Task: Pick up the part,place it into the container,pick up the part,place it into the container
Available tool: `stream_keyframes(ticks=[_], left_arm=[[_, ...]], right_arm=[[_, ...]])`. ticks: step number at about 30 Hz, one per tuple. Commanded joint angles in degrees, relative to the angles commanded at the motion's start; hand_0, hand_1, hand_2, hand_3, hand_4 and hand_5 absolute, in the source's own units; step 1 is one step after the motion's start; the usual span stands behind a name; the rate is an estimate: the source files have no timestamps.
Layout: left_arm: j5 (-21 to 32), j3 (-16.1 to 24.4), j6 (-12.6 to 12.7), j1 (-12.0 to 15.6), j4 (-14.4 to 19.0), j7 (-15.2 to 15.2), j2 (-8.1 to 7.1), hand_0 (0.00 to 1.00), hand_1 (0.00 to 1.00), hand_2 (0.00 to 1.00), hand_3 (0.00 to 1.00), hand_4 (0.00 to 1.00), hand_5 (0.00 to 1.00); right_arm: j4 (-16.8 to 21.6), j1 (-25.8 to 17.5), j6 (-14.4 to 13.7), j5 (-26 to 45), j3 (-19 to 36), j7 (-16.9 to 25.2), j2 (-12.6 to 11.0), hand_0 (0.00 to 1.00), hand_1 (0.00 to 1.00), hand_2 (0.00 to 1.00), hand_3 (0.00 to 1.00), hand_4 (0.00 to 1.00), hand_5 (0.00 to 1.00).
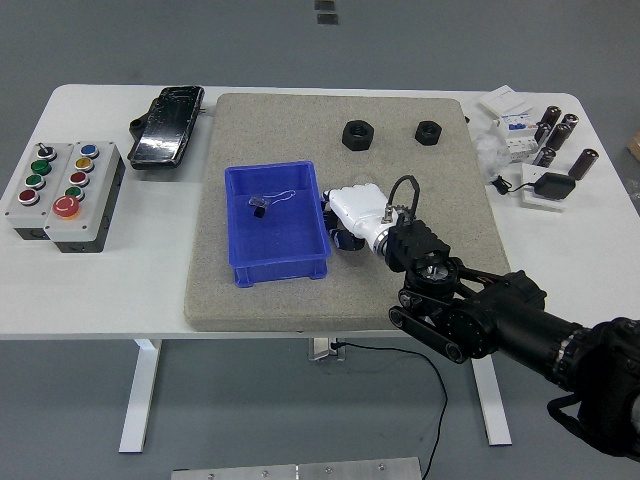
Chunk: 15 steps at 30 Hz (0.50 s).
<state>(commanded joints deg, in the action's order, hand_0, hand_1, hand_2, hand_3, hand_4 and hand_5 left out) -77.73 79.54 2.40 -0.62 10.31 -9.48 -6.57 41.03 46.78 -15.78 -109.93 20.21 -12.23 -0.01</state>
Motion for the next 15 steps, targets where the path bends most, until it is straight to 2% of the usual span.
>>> stream_keyframes(ticks=[15], left_arm=[[-0.1, 0.2, 0.0, 0.0, 0.0, 0.1, 0.04, 0.675, 0.669, 0.594, 0.622, 0.718, 0.308]], right_arm=[[0.4, 0.1, -1.9, -0.3, 4.1, 0.4, -1.2, 0.327, 0.560, 0.530, 0.687, 0.393, 0.002]])
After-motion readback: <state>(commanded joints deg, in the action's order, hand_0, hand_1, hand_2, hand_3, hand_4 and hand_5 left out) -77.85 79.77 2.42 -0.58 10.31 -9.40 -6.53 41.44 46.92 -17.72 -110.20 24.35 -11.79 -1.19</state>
